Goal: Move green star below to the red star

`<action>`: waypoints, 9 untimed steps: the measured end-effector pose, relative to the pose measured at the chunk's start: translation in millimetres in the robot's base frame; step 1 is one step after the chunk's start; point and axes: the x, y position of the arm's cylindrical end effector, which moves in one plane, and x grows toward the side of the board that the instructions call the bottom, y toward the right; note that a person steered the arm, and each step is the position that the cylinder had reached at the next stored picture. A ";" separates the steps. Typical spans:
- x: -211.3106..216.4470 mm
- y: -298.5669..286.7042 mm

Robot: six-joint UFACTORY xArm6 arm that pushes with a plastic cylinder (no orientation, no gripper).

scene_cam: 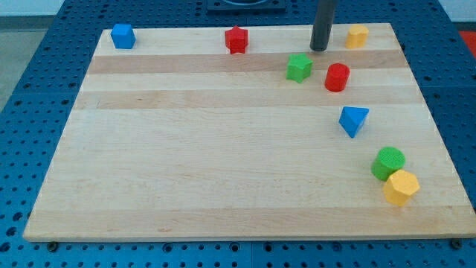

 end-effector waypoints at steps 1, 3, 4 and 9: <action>9.4 4.2; 38.1 9.5; 47.7 8.6; 108.2 -89.7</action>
